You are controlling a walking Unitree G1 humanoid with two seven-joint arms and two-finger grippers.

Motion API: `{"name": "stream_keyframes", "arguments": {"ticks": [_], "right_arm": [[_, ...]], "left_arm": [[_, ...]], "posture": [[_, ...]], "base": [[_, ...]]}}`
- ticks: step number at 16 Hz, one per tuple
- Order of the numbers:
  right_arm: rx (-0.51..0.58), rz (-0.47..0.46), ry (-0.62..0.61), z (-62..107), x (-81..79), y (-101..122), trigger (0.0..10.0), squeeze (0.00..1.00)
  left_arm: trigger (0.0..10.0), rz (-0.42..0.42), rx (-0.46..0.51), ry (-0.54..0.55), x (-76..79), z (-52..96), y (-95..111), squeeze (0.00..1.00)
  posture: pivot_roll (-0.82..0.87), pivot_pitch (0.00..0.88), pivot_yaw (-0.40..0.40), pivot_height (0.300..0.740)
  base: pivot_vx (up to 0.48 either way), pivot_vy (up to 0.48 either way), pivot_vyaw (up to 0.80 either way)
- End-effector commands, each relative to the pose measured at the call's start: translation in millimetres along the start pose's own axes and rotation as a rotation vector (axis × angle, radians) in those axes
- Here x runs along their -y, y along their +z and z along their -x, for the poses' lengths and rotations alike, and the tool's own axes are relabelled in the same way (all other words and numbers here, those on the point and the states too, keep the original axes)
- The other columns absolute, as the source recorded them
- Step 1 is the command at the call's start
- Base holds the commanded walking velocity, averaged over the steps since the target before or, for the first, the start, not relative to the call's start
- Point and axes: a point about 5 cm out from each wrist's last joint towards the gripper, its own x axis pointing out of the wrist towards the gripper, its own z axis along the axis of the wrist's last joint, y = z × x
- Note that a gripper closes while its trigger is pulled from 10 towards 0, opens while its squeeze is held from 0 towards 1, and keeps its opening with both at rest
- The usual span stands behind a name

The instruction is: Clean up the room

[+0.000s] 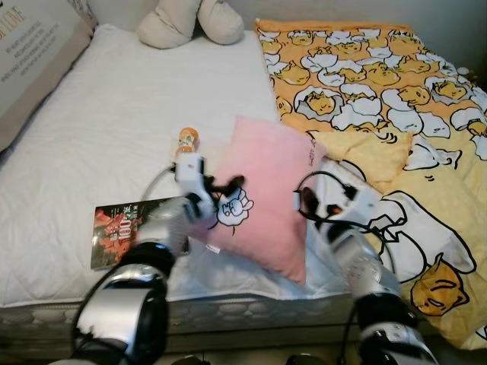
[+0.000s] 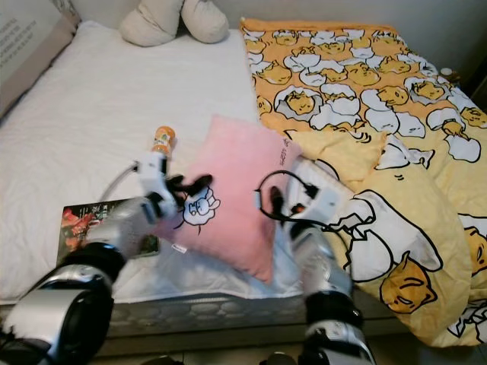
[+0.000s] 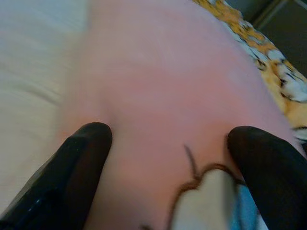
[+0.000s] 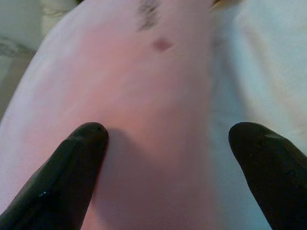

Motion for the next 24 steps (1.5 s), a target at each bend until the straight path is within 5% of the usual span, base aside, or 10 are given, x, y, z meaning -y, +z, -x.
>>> {"name": "stream_keyframes", "arguments": {"ticks": [1,5,6,15,18,24], "right_arm": [[-0.039,-0.036,0.017,-1.9,-3.3,-7,10.0,0.00],[-0.154,-0.140,0.039,-8.2,-16.5,-31,10.0,0.00],[-0.144,-0.155,0.045,-9.6,-17.9,-30,0.0,0.00],[-0.108,-0.107,0.089,-12.8,-19.2,-23,0.0,0.00],[-0.023,0.091,0.135,-8.5,-22.2,-15,0.0,0.00],[-0.032,0.107,0.104,-7.4,-12.5,-21,0.0,0.00]], "left_arm": [[10.0,-0.020,-0.026,-0.004,4.0,-2.8,-3,0.00],[10.0,-0.044,-0.149,-0.008,15.3,-5.8,-32,0.00],[0.0,-0.043,-0.142,-0.015,16.3,-6.3,-32,0.00],[0.0,-0.006,-0.118,-0.017,6.0,0.4,-36,0.00],[0.0,0.060,-0.031,-0.084,15.5,-0.1,-39,0.00],[0.0,0.077,-0.039,-0.080,16.4,2.1,-48,0.00]], "posture": [[-0.15,0.000,0.030,0.740],[-0.17,0.000,0.047,0.740],[-0.17,0.000,0.048,0.740],[-0.17,0.000,0.053,0.740],[-0.16,0.000,0.049,0.740],[-0.14,0.000,0.039,0.740]], "base": [[0.000,0.000,0.00],[0.000,0.000,0.00],[0.000,0.000,0.00],[0.000,0.000,0.00],[0.000,0.000,0.00],[0.000,0.000,0.00]]}}
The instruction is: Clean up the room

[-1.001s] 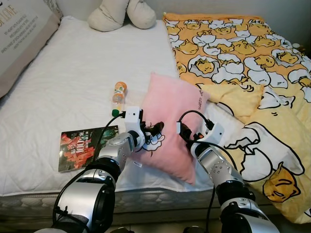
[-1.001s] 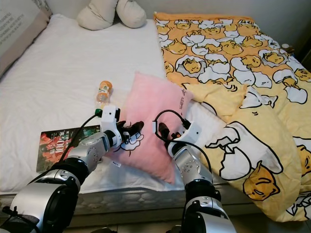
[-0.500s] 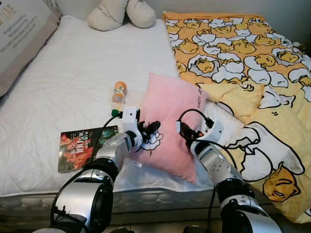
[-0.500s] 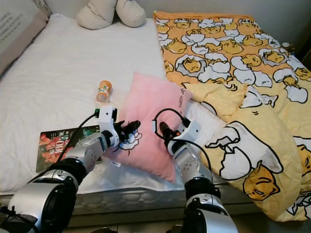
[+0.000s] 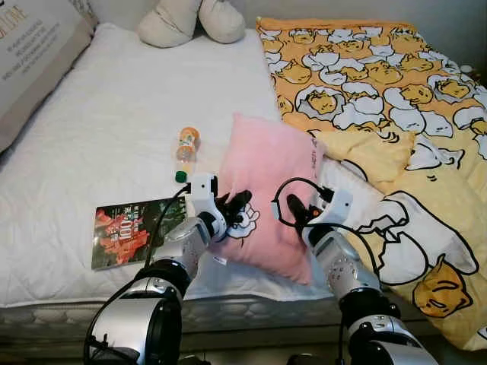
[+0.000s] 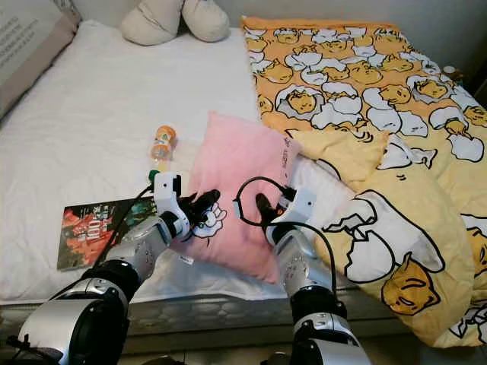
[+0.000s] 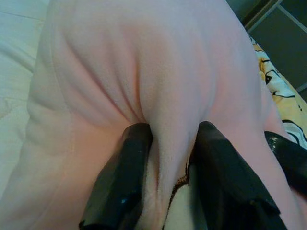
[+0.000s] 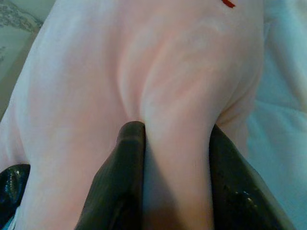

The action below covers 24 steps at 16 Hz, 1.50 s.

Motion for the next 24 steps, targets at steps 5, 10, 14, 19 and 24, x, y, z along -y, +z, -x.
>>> {"name": "stream_keyframes", "arguments": {"ticks": [5,10,14,19,24], "right_arm": [[0.010,-0.003,0.018,-1.8,-2.0,2,0.0,0.00],[0.059,0.048,0.055,-6.0,-12.1,14,0.0,0.00],[0.159,0.179,0.092,-11.6,-24.5,46,0.0,0.00],[0.343,0.313,0.187,-12.1,-57.4,100,0.0,0.00],[0.424,0.363,0.243,-11.2,-78.0,130,0.0,0.00]], "left_arm": [[0.0,-0.115,-0.073,-0.112,15.8,-3.3,-12,0.00],[0.0,-0.113,-0.009,-0.085,12.4,-4.2,3,0.00],[0.0,-0.195,0.111,-0.105,18.2,-5.8,32,0.00],[0.0,-0.345,0.363,-0.088,35.3,2.9,96,0.00],[0.0,-0.435,0.499,-0.014,44.0,21.1,128,0.00]], "posture": [[-0.14,0.000,0.043,0.740],[-0.14,0.000,0.048,0.740],[-0.13,0.000,0.035,0.740],[-0.10,0.000,0.000,0.740],[-0.08,0.000,-0.017,0.740]], "base": [[0.000,0.000,0.00],[0.000,0.000,0.00],[0.000,0.000,0.00],[0.000,0.000,0.00],[0.000,0.000,0.00]]}}
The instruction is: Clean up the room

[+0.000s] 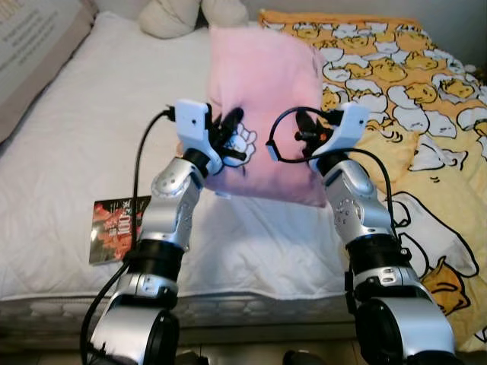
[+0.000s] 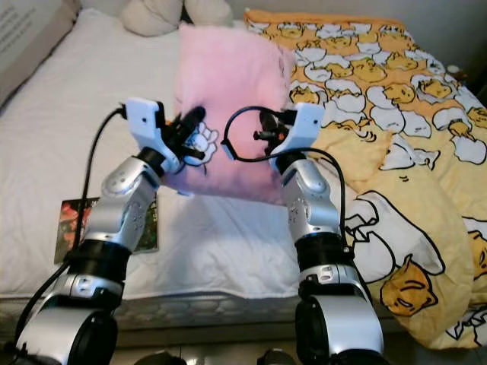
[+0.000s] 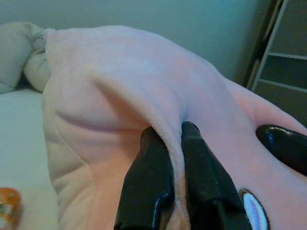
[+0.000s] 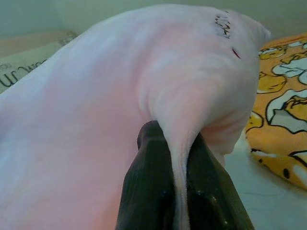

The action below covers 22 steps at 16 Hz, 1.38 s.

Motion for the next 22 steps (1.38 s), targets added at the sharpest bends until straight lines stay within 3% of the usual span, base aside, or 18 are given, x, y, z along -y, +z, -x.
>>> {"name": "stream_keyframes", "arguments": {"ticks": [1,4,9,19,22], "right_arm": [[0.050,0.017,-0.015,-0.9,3.9,12,0.0,0.00],[-0.003,0.011,-0.009,2.7,-1.2,-6,0.0,0.00],[-0.018,0.004,-0.034,6.2,0.4,-13,0.0,0.00],[-0.010,0.033,-0.043,12.3,-1.5,-20,0.0,0.00],[-0.028,0.047,-0.049,13.4,-3.1,-24,0.0,0.00]], "left_arm": [[0.0,-0.027,0.010,0.021,-4.1,1.9,6,0.00],[0.0,-0.014,-0.014,0.058,-5.4,6.3,3,0.00],[0.0,-0.023,-0.043,0.038,-3.0,7.5,-1,0.00],[0.0,-0.033,-0.086,-0.028,-6.2,5.7,-3,0.00],[0.0,-0.035,-0.084,-0.028,-7.2,4.3,-3,0.00]], "posture": [[-0.08,0.000,-0.018,0.740],[-0.07,0.000,-0.015,0.740],[-0.08,0.000,-0.001,0.740],[-0.10,0.000,0.022,0.740],[-0.10,0.000,0.024,0.740]], "base": [[0.000,0.000,0.00],[0.000,0.320,0.40],[0.000,0.480,0.55],[0.000,0.468,0.00],[0.277,0.272,-0.66]]}}
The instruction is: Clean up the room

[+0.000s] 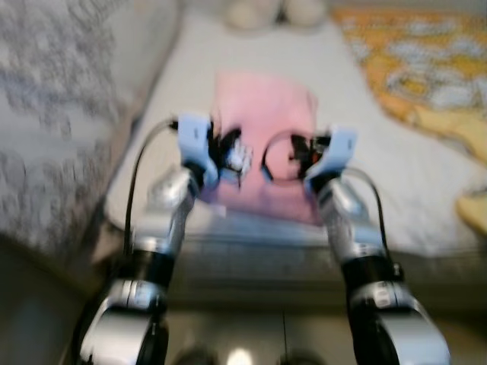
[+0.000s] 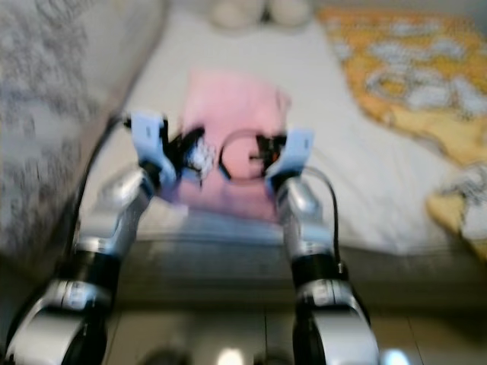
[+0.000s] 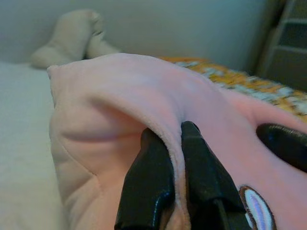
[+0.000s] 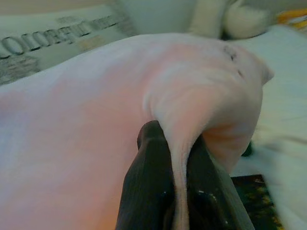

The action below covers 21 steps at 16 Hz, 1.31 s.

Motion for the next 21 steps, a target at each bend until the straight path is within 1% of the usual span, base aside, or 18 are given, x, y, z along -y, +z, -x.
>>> {"name": "stream_keyframes", "arguments": {"ticks": [1,6,7,8,10,12,16,21], "right_arm": [[0.040,0.015,0.000,-1.8,-3.5,6.9,0.0,0.00],[0.018,0.035,-0.008,-1.6,-1.9,3.9,0.0,0.00],[-0.011,0.063,-0.016,-2.3,-0.8,1.2,8.8,0.00],[-0.014,0.070,-0.021,-2.5,-0.4,0.5,10.0,0.00],[-0.008,0.071,-0.029,-2.1,0.2,0.7,10.0,0.00],[-0.006,0.078,-0.020,-1.8,-1.1,0.1,10.0,0.00],[0.001,0.093,-0.018,-1.9,-1.4,1.3,10.0,0.00],[0.002,0.095,-0.022,-3.0,-1.7,1.7,10.0,0.00]], "left_arm": [[0.0,-0.014,0.038,0.013,-6.5,0.2,8.8,0.00],[0.0,0.000,0.031,0.054,-2.7,-0.6,4.6,0.00],[0.0,-0.005,0.028,0.053,-1.9,-1.1,4.6,0.00],[0.0,0.001,0.032,0.063,-2.5,-1.1,4.8,0.00],[0.0,0.013,0.031,0.098,-6.4,-0.6,4.4,0.00],[0.0,0.003,0.033,0.125,-9.3,-0.4,5.1,0.00],[0.0,-0.009,0.038,0.117,-7.3,-2.3,6.0,0.00],[0.0,-0.036,0.037,0.105,-6.1,-7.3,9.6,0.00]], "posture": [[-0.10,0.000,0.024,0.740],[-0.10,0.000,0.021,0.740],[-0.10,0.000,0.020,0.740],[-0.10,0.000,0.020,0.740],[-0.10,0.000,0.017,0.740],[-0.10,0.000,0.014,0.740],[-0.10,0.000,0.017,0.740],[-0.10,0.000,0.016,0.740]], "base": [[0.326,0.000,-0.78],[0.000,0.000,0.00],[0.000,0.000,0.00],[0.000,0.000,0.00],[0.272,0.396,0.00],[0.289,0.384,0.00],[0.371,0.305,0.00],[0.461,0.000,0.00]]}}
